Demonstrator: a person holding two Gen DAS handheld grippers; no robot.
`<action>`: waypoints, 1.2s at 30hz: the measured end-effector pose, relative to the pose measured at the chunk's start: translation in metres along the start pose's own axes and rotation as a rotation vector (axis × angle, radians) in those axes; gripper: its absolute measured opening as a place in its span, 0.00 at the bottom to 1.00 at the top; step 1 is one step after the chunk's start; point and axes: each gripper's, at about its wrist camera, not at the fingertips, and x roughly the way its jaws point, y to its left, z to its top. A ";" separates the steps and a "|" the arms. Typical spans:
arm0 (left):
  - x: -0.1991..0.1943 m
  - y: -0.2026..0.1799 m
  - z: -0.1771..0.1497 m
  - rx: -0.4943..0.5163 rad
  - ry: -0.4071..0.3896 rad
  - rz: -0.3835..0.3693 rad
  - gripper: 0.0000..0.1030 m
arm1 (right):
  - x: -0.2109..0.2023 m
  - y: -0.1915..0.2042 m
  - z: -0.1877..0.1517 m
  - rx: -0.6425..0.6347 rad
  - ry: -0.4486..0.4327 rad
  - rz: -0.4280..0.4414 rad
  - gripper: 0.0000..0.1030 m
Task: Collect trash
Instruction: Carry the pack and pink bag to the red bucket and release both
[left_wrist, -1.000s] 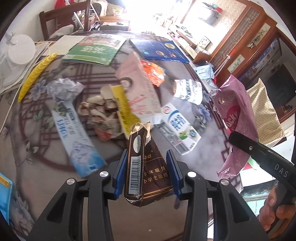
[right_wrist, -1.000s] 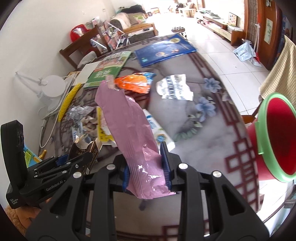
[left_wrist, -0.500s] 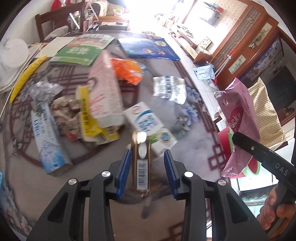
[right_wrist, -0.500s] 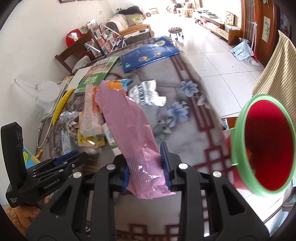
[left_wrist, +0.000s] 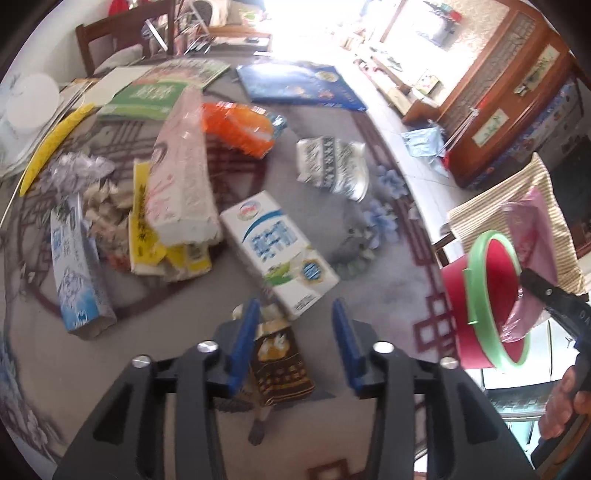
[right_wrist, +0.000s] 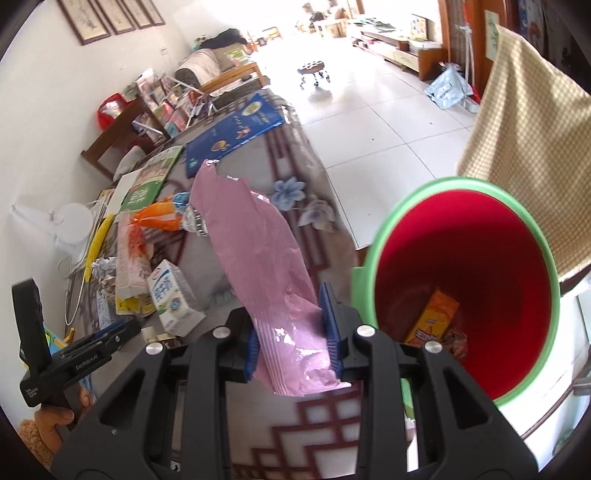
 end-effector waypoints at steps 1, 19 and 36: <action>0.004 0.001 -0.003 -0.004 0.017 0.002 0.54 | 0.001 -0.004 0.000 0.007 0.005 0.001 0.28; 0.056 0.019 -0.026 -0.122 0.173 0.080 0.74 | 0.016 -0.027 0.008 0.001 0.057 0.032 0.28; 0.011 -0.068 -0.007 0.077 0.016 -0.017 0.41 | -0.009 -0.098 0.010 0.118 -0.006 -0.096 0.28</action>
